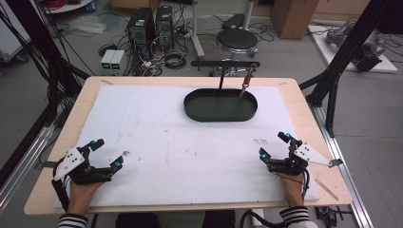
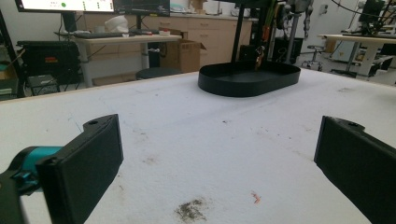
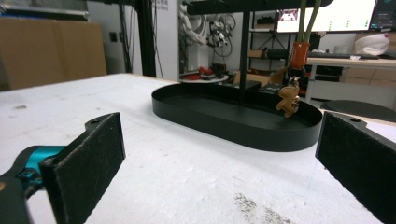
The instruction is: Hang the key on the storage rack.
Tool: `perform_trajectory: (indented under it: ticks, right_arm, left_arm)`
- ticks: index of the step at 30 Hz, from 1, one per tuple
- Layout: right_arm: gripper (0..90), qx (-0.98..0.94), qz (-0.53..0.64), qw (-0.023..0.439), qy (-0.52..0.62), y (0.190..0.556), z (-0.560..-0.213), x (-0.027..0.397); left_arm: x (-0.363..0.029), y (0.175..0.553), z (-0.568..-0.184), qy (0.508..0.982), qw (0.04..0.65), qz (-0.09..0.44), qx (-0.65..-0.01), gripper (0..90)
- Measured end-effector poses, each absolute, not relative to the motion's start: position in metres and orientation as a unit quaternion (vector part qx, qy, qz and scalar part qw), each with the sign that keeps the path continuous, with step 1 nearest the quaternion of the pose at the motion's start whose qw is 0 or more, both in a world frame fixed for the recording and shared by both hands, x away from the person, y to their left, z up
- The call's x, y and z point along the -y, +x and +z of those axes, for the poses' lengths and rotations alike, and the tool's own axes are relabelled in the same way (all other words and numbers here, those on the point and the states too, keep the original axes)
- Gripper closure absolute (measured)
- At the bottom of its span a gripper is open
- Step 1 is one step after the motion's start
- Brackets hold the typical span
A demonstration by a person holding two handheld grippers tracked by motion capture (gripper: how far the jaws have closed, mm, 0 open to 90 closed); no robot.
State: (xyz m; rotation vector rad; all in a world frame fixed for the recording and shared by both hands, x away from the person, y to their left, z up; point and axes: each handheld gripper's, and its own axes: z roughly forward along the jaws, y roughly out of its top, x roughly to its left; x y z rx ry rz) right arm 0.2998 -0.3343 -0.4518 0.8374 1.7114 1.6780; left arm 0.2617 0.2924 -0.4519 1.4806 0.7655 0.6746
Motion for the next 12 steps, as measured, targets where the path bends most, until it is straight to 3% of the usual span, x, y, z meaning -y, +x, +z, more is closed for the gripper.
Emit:
perform_trajectory:
  ticks: [12]
  right_arm:
    - [0.3, -0.635, 0.636, 0.307, 0.313, 0.2970, -0.4535, 0.3349]
  left_arm:
    - [-0.2942, 0.2617, -0.4522, 0.640, 0.627, 0.290, -0.336, 1.7]
